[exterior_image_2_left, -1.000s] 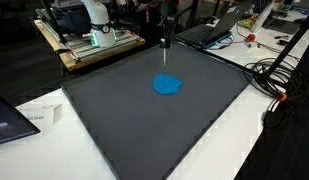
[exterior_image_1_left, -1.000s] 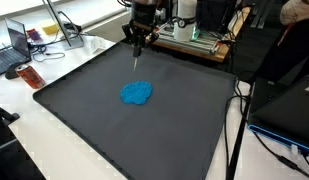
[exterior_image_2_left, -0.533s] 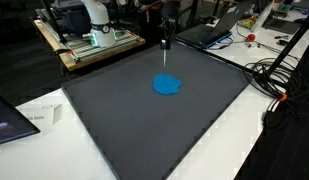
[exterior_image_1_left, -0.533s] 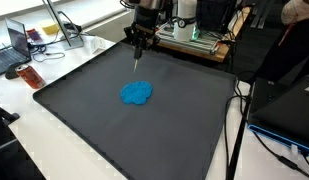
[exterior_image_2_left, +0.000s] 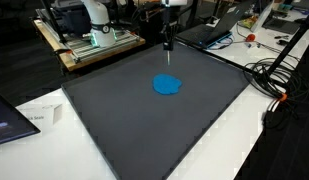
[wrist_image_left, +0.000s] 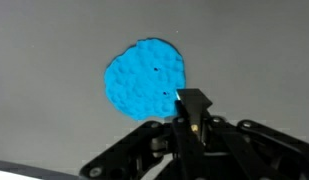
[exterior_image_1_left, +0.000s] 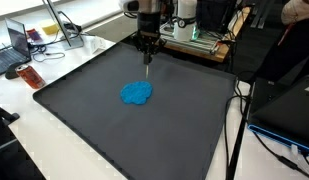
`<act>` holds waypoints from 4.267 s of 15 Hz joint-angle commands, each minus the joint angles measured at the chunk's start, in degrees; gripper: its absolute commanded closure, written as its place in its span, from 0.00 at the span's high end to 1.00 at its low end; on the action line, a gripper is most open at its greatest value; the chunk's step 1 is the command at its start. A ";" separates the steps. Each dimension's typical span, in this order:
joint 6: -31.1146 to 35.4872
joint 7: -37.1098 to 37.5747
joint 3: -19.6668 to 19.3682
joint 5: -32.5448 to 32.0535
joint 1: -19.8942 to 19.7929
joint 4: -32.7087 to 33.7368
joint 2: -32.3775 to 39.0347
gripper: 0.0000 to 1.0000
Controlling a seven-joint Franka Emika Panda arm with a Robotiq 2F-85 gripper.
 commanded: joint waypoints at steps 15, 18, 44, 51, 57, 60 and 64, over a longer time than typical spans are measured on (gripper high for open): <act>8.16 16.48 6.41 1.15 -9.81 5.60 8.10 0.03; 8.44 25.26 8.30 1.15 -11.09 6.17 10.30 0.03; 5.84 92.78 -6.95 0.98 1.47 15.07 10.02 0.03; 5.72 96.02 -12.65 0.99 6.53 18.88 11.70 0.03; 6.19 94.92 -12.13 0.99 5.90 23.39 16.71 0.03; 6.19 94.58 -11.75 0.98 5.17 25.51 20.17 0.03; 4.63 95.48 -11.86 1.01 4.15 23.74 21.12 0.03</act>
